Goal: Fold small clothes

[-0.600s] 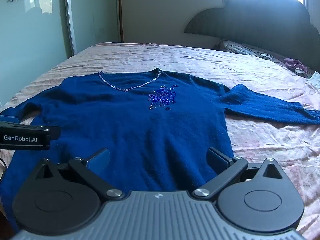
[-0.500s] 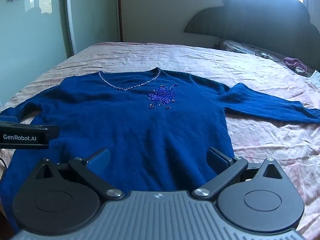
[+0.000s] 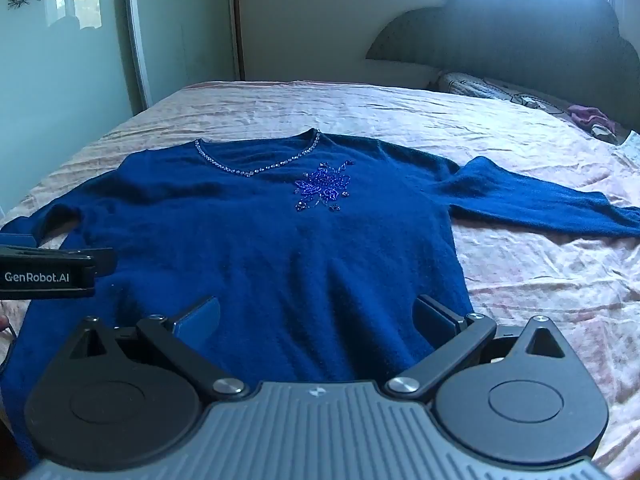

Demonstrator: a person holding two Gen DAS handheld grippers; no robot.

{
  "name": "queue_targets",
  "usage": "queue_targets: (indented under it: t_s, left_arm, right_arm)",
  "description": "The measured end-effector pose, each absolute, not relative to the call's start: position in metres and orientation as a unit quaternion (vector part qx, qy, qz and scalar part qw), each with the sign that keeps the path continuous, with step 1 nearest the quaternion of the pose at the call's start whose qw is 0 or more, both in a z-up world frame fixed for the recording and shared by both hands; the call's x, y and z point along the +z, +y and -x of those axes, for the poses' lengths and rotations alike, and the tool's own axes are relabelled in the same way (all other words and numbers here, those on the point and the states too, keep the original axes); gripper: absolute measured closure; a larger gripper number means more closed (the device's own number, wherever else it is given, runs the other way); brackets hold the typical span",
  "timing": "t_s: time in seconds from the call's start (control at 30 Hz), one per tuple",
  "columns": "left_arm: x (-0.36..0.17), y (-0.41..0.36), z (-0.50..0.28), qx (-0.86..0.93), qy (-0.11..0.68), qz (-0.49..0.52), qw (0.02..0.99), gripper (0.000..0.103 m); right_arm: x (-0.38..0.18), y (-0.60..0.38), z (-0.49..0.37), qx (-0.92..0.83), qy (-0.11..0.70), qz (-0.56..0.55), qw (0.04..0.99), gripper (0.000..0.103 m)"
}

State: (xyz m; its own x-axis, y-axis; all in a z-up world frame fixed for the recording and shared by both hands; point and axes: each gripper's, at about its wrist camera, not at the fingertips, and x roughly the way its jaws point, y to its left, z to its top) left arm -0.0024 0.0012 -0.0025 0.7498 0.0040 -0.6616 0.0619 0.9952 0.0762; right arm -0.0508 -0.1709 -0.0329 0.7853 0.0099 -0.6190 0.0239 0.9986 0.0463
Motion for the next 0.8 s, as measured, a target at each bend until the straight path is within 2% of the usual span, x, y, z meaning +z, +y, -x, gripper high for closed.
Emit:
queue_targets:
  t_s: [0.8]
  left_arm:
    - [-0.009, 0.0012, 0.0004, -0.004, 0.36, -0.054, 0.931, 0.001]
  right_arm:
    - [-0.0356, -0.1728, 0.0503, -0.002, 0.333, -0.032, 0.942, 0.0]
